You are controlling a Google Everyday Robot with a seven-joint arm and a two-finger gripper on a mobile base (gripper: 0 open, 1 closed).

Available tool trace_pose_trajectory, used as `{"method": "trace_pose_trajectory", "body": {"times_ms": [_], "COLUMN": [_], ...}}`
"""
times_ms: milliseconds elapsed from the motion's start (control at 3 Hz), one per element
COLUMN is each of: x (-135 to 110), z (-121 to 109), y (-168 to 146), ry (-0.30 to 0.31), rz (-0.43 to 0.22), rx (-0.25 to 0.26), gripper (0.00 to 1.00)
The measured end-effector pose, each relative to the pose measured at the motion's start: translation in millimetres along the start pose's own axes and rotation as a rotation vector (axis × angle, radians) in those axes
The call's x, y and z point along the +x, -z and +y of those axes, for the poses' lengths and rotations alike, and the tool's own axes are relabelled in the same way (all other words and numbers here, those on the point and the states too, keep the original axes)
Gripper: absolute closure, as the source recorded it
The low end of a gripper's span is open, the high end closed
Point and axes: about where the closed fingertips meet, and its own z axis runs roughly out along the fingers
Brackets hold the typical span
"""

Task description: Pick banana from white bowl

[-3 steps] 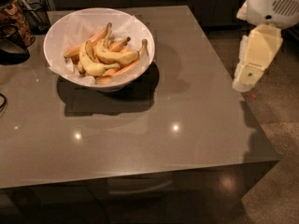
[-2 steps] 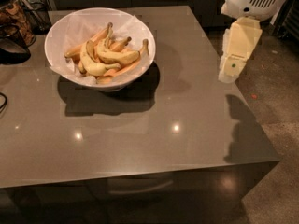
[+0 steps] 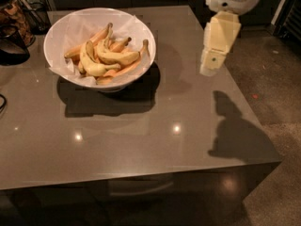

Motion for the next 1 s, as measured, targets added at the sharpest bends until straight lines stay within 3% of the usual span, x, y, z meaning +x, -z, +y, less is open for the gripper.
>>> {"method": "trace_pose_trajectory", "body": {"times_ms": [667,1000], "x": [-61.4,-69.7], "z": [-15.1,-21.6], "y": [-13.1,-14.5], "ry": [0.102,0.106], "rz": [0.093,0.067], "rx": [0.045,0.071], "gripper": [0.00,0.00]}}
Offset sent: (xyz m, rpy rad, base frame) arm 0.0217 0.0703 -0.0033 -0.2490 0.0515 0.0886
